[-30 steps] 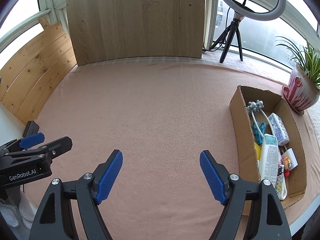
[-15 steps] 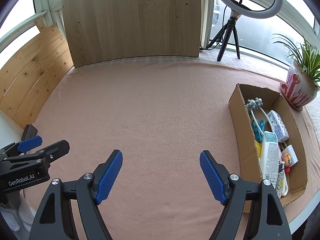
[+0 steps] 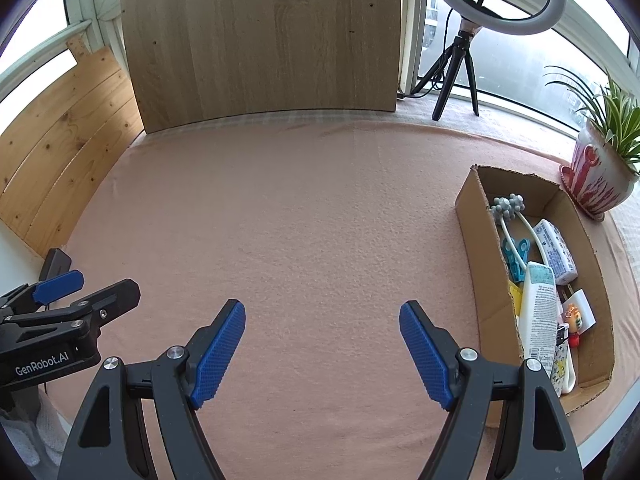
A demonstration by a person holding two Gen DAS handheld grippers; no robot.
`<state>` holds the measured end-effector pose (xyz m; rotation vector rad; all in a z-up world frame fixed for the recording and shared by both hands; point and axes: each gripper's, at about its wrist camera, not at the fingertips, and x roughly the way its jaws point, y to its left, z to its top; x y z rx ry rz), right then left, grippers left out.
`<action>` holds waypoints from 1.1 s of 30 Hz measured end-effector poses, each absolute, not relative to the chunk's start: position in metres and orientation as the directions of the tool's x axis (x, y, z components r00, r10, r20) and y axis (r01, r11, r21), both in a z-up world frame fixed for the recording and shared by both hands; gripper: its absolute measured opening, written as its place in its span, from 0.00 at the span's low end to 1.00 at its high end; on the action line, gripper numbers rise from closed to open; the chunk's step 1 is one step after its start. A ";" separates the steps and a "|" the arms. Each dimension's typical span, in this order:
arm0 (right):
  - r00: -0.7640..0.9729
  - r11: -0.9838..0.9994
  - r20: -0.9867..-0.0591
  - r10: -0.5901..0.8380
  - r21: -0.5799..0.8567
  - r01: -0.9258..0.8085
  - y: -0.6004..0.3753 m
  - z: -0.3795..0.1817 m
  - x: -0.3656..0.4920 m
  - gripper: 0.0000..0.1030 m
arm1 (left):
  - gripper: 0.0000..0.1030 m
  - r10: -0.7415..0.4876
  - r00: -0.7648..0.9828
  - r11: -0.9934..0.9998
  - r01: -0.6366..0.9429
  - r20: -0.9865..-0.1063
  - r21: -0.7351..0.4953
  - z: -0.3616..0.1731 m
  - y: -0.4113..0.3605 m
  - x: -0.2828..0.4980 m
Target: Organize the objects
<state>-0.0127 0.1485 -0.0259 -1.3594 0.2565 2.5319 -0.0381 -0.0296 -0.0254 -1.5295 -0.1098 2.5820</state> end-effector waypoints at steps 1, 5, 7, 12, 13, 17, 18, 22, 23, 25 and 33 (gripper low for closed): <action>-0.530 -0.951 -0.836 0.141 0.034 -0.306 0.149 -0.026 -0.013 0.74 | 0.93 0.157 -0.473 -0.988 -0.082 -0.867 -0.134 -0.026 -0.029 -0.038; -0.525 -0.950 -0.840 0.138 0.037 -0.309 0.150 -0.028 -0.013 0.74 | 0.93 0.159 -0.472 -0.987 -0.088 -0.867 -0.133 -0.027 -0.024 -0.039; -0.525 -0.949 -0.839 0.142 0.035 -0.313 0.151 -0.028 -0.013 0.74 | 0.93 0.160 -0.468 -0.987 -0.088 -0.869 -0.134 -0.028 -0.022 -0.040; -0.517 -0.947 -0.843 0.145 0.034 -0.320 0.154 -0.031 -0.015 0.74 | 0.93 0.159 -0.469 -0.987 -0.088 -0.869 -0.133 -0.029 -0.021 -0.042; -0.517 -0.947 -0.844 0.144 0.035 -0.320 0.155 -0.031 -0.015 0.74 | 0.93 0.157 -0.471 -0.987 -0.088 -0.868 -0.131 -0.029 -0.021 -0.042; -0.522 -0.947 -0.839 0.151 0.029 -0.320 0.153 -0.029 -0.015 0.74 | 0.93 0.158 -0.479 -0.987 -0.081 -0.863 -0.136 -0.029 -0.021 -0.044; -0.523 -0.946 -0.838 0.153 0.028 -0.322 0.153 -0.029 -0.016 0.74 | 0.93 0.159 -0.480 -0.987 -0.082 -0.863 -0.137 -0.029 -0.020 -0.044; -0.525 -0.946 -0.839 0.146 0.036 -0.322 0.151 -0.030 -0.018 0.74 | 0.93 0.146 -0.485 -0.989 -0.096 -0.862 -0.114 -0.028 -0.018 -0.045; -0.524 -0.947 -0.838 0.153 0.026 -0.319 0.150 -0.030 -0.018 0.74 | 0.93 0.145 -0.486 -0.989 -0.092 -0.862 -0.115 -0.028 -0.019 -0.046; -0.525 -0.947 -0.836 0.158 0.021 -0.319 0.151 -0.031 -0.018 0.74 | 0.93 0.145 -0.482 -0.989 -0.086 -0.864 -0.118 -0.029 -0.021 -0.047; -0.520 -0.939 -0.837 0.171 0.021 -0.342 0.153 -0.034 -0.018 0.74 | 0.93 0.139 -0.488 -0.989 -0.108 -0.862 -0.098 -0.029 -0.017 -0.046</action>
